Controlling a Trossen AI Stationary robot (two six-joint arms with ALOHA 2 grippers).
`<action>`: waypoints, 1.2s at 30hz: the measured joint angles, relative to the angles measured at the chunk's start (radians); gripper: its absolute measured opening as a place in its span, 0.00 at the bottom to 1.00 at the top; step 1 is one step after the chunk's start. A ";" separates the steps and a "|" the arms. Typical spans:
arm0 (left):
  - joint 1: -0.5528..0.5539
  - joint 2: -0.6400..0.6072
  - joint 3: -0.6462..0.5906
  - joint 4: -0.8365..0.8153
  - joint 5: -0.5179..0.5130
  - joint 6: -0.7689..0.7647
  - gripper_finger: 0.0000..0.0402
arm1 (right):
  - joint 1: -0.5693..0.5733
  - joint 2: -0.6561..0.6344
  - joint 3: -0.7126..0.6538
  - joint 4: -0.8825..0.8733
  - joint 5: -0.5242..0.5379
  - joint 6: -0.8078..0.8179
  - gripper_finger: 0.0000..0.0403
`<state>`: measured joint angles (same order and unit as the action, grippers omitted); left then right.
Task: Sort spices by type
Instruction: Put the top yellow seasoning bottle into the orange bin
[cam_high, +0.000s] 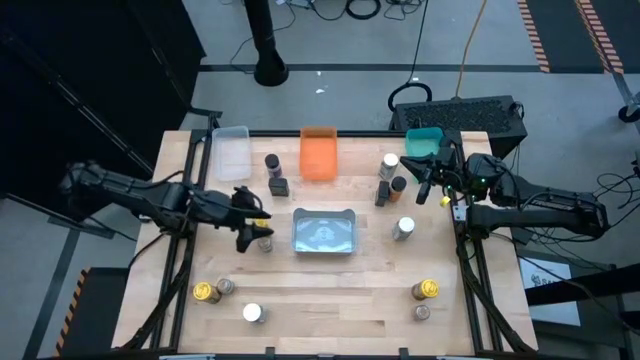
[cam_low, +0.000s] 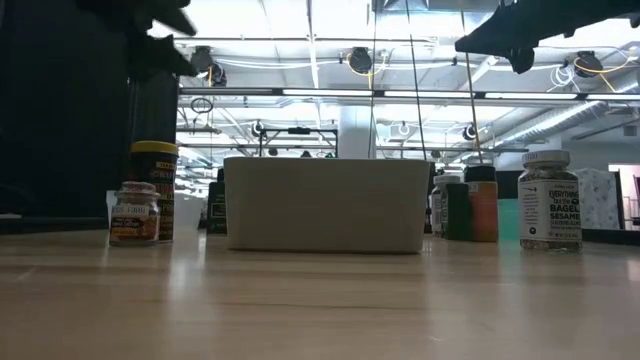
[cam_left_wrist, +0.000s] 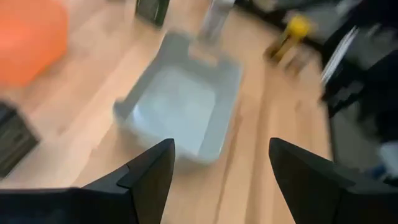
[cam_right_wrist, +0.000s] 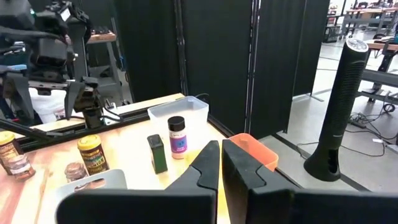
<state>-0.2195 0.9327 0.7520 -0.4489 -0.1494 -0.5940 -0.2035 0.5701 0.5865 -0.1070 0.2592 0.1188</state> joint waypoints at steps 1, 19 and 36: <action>-0.006 0.014 0.022 -0.052 0.004 0.004 0.66 | 0.000 0.000 0.000 0.000 0.000 0.000 0.00; 0.008 0.116 0.124 -0.347 -0.080 0.155 0.66 | 0.000 0.000 0.000 0.023 0.000 -0.002 0.00; 0.030 0.171 0.123 -0.372 -0.065 0.209 0.66 | 0.000 0.000 0.000 0.021 0.000 -0.011 0.00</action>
<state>-0.1890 1.1038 0.8749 -0.8212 -0.2139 -0.3848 -0.2035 0.5697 0.5865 -0.0860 0.2596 0.1081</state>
